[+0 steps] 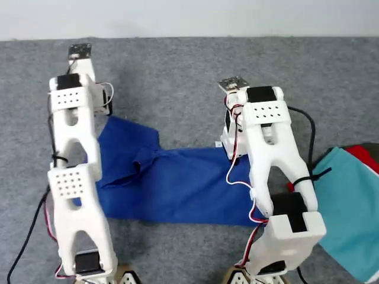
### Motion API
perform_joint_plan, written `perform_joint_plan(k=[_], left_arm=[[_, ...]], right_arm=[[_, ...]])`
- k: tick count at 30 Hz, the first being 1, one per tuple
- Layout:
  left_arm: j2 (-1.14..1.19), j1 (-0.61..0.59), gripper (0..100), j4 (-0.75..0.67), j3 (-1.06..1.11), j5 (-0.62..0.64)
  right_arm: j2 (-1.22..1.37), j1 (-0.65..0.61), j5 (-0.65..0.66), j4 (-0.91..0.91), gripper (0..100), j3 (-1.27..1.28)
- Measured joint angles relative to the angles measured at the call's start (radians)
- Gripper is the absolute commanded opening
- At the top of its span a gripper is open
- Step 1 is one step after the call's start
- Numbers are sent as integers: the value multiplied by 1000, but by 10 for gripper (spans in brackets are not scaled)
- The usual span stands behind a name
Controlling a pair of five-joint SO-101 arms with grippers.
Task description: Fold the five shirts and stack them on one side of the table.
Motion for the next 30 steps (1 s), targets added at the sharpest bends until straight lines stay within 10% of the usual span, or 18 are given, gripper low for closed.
perform_joint_plan(k=[9,30], left_arm=[[287,26,146,83,-390,-2],[304,40,16,160,-422,-9]], right_arm=[[0,-2,0,0,351,0],[0,-9,0,0,351,0]])
